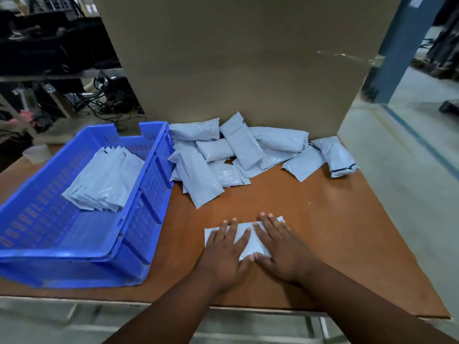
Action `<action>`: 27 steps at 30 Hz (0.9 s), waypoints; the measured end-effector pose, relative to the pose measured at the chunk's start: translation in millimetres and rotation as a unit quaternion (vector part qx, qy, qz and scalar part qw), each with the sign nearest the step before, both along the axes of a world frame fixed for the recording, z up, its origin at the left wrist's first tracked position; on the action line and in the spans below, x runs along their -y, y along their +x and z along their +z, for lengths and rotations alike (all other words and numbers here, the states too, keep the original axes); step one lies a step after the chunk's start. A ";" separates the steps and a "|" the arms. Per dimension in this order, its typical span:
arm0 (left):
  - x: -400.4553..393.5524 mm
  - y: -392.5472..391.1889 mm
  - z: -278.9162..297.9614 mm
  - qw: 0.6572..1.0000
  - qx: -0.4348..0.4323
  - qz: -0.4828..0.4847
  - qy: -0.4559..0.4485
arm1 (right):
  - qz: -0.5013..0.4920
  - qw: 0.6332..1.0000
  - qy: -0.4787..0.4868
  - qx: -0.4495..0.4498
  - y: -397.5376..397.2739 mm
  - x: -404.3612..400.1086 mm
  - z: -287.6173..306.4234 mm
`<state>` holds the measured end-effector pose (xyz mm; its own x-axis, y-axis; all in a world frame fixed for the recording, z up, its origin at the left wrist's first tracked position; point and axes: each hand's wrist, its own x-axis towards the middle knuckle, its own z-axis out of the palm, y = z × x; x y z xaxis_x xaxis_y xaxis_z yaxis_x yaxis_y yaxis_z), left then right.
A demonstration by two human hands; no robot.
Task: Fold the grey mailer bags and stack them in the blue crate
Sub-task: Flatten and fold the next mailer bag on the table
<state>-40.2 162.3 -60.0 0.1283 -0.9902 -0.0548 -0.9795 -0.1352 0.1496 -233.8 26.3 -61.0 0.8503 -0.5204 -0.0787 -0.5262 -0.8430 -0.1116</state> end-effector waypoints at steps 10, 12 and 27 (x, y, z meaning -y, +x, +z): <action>7.3 0.6 -33.8 0.995 0.008 -0.012 -0.099 | 0.002 0.998 0.006 0.060 1.6 2.9 -17.4; 8.7 2.3 -35.5 0.995 0.003 -0.019 -0.098 | -0.003 0.998 0.009 0.057 4.2 2.3 -17.1; 33.8 -27.0 73.4 0.991 0.095 0.039 0.083 | 0.059 0.998 0.020 0.008 -17.3 37.4 41.5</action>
